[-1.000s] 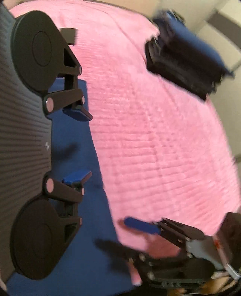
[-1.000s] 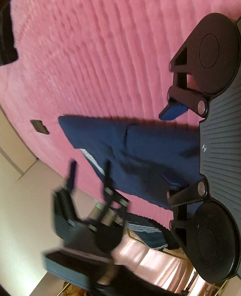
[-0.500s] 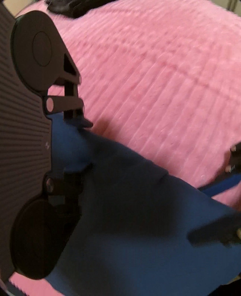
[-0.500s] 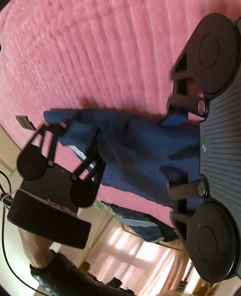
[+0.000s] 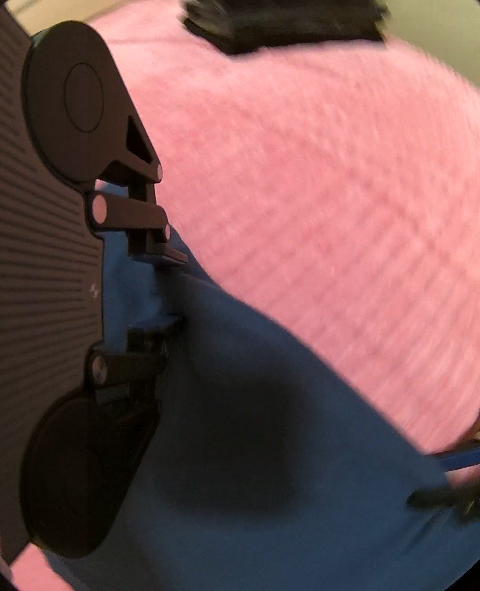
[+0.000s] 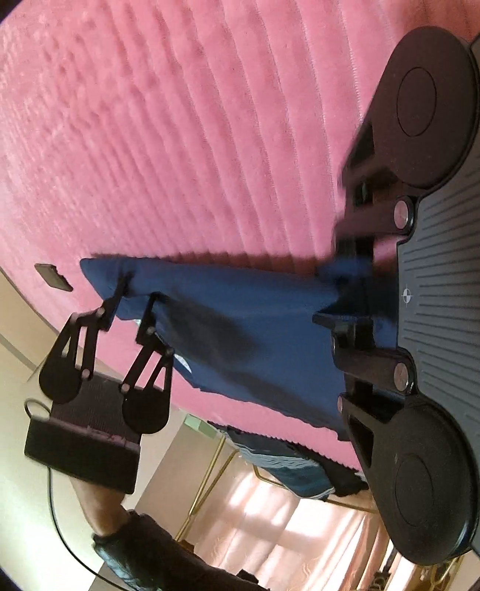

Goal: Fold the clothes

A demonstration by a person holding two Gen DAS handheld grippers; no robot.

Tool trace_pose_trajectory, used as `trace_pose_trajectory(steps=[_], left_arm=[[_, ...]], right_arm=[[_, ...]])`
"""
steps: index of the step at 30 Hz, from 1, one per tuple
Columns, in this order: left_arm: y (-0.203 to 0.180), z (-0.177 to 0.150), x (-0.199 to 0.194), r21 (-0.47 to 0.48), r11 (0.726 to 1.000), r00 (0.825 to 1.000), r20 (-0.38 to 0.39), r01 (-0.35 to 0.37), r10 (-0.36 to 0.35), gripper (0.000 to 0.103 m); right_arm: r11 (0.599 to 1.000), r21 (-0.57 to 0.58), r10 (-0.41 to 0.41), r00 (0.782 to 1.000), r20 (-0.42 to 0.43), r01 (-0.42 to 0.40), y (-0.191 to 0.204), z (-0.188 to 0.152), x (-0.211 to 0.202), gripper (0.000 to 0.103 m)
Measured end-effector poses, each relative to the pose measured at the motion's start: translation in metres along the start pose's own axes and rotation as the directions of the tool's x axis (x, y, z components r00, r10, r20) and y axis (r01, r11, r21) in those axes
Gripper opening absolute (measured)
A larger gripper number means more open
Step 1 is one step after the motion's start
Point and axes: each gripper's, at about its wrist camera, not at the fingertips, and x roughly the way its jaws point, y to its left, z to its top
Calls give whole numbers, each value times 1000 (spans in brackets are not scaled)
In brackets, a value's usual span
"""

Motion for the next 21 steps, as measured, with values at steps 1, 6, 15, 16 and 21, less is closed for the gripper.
trace_pose_trajectory(steps=[1, 6, 15, 16, 21], left_arm=[[2, -4, -3, -33, 999, 1000, -1, -25, 25, 26], [-12, -28, -52, -396, 917, 987, 117, -56, 111, 26], [-151, 8, -93, -672, 735, 951, 278, 91, 137, 26], [-163, 12, -93, -686, 720, 948, 290, 108, 134, 26], [-225, 32, -113, -707, 696, 943, 303, 126, 138, 26]], right_arm=[[1000, -3, 4, 1000, 2, -4, 1, -2, -2, 46], [999, 25, 23, 1000, 16, -23, 5, -23, -20, 46], [999, 38, 10, 999, -40, -8, 22, -67, -13, 7], [999, 51, 9, 999, -46, -7, 22, -69, -15, 6], [999, -1, -38, 996, -85, 38, 36, -84, -35, 5]])
